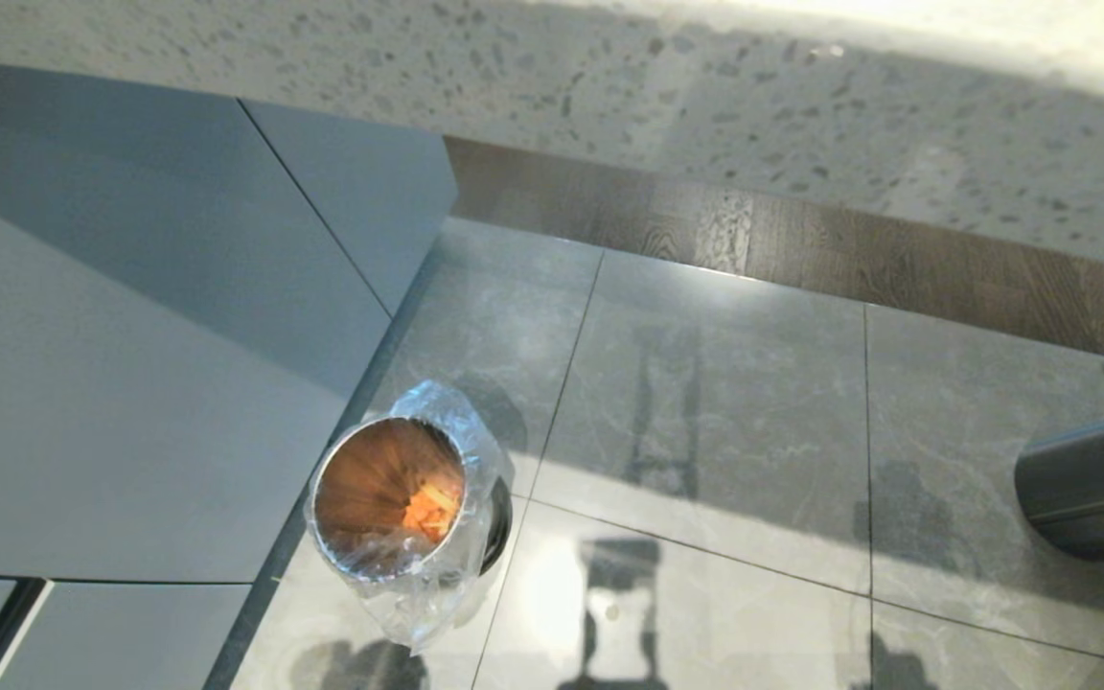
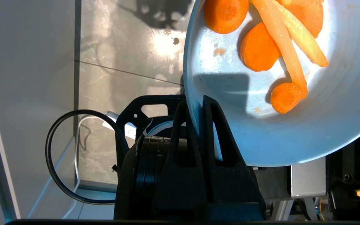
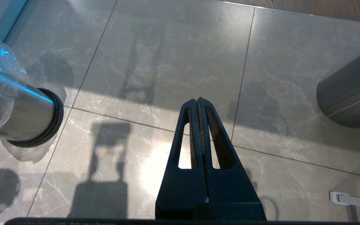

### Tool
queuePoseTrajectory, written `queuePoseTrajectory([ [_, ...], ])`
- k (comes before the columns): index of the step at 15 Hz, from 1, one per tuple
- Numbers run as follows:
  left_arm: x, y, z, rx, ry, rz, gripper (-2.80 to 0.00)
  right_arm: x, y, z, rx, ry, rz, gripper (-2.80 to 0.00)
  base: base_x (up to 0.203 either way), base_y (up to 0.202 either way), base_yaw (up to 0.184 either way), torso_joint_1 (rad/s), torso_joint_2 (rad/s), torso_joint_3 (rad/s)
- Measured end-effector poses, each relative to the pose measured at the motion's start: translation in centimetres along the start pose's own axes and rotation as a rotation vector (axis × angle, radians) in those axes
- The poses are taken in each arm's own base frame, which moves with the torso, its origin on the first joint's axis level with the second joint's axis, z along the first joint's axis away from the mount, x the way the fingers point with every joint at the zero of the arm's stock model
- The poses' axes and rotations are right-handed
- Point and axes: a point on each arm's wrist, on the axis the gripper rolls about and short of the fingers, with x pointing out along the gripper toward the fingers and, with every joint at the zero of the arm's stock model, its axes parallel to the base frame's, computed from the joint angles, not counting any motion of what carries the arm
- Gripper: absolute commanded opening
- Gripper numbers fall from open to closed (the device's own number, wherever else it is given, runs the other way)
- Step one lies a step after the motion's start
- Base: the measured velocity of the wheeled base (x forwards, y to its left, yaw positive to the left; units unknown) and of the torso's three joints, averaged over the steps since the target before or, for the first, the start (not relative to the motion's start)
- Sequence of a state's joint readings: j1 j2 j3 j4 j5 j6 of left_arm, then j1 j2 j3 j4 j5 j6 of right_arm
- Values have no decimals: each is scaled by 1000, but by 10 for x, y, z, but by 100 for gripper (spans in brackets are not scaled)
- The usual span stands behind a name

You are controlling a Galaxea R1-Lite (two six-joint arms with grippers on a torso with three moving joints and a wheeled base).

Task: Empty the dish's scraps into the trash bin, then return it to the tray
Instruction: Move the bowl over the trash can

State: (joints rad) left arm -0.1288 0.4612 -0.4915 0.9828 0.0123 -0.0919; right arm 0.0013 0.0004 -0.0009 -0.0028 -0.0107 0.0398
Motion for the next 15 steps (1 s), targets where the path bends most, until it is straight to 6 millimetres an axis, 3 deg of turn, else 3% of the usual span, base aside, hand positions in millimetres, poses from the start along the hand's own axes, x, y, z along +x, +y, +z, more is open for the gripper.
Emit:
queuePoseTrajectory([
  [7,8,0,6,34,-53,-16,-280,0,0,0,0,0,0,-280,0,0,0,0,0,0],
  [15,20,-4,44,111,-97,-14,-280,0,0,0,0,0,0,-280,0,0,0,0,0,0],
])
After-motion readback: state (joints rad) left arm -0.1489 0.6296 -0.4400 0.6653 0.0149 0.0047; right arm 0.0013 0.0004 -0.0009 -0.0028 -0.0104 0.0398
